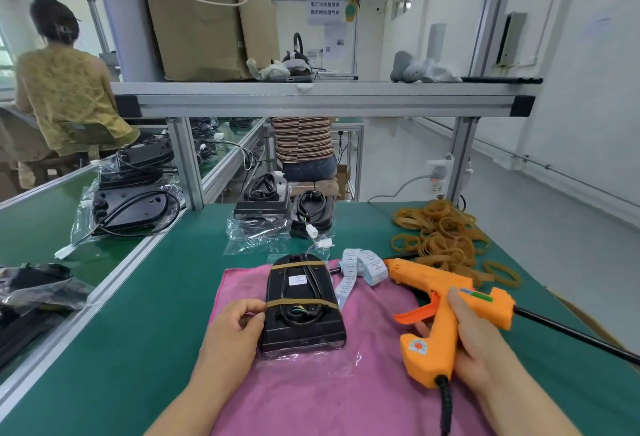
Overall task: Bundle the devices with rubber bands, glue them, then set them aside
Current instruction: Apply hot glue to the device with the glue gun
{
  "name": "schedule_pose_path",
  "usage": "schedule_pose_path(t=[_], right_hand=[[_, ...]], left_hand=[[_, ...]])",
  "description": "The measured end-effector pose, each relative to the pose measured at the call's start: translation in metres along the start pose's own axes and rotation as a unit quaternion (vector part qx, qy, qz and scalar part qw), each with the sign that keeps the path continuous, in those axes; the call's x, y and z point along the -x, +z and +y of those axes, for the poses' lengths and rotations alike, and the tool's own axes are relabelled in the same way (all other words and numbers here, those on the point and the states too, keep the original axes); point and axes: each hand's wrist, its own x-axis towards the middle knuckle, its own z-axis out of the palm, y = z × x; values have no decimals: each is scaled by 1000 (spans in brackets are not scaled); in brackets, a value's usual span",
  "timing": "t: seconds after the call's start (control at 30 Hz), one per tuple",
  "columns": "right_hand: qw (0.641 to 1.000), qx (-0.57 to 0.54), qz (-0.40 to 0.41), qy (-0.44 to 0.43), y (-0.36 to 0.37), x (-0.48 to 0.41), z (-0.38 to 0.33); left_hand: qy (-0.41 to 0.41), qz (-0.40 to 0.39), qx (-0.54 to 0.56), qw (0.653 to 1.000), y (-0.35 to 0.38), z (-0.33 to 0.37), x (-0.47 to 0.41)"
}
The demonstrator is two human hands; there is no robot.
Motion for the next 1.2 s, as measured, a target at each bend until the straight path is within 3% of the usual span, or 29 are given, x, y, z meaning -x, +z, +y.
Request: schedule_pose_path(t=[0.17, 0.27, 0.33, 0.43, 0.5, 0.57, 0.63, 0.7, 0.77, 0.9, 0.97, 1.07, 1.13, 1.2], right_hand=[[996, 86, -12, 26, 1, 5, -8], [965, 264, 1, 5, -6, 0, -17], [900, 432, 16, -54, -12, -2, -23], [744, 652, 6, -145, -14, -5, -32], [640, 751, 26, -160, -8, 1, -35], [577, 787, 73, -206, 2, 12, -41], [577, 756, 86, -297, 16, 23, -43], [633, 679, 12, -371, 40, 32, -38], [682, 624, -89, -371, 70, 33, -20], [663, 653, -165, -327, 112, 13, 25], [654, 680, -156, -293, 118, 4, 43], [603, 738, -112, -281, 120, 0, 57], [613, 729, -108, -284, 122, -1, 58], [657, 686, -125, -287, 123, 0, 56]], left_hand=[[-2, -4, 10, 1000, 0, -1, 1], [-2, -10, 10, 1000, -1, -2, 2], [-3, -11, 12, 1000, -1, -1, 2], [-5, -11, 11, 1000, -2, 2, 3], [-8, -14, 5, 1000, -2, 2, 3], [-10, -14, -3, 1000, -2, 2, 3], [-11, -10, -7, 1000, -2, 2, 3], [-13, -7, -6, 1000, -1, 4, 2], [-26, -3, 2, 1000, -3, 8, -2], [-49, 3, -66, 997, -7, 21, -19], [-44, -31, -107, 993, -7, 34, -29], [-60, -98, -73, 991, 0, 44, -37], [-76, -103, -63, 990, 5, 44, -38], [-89, -85, -57, 991, 8, 40, -36]])
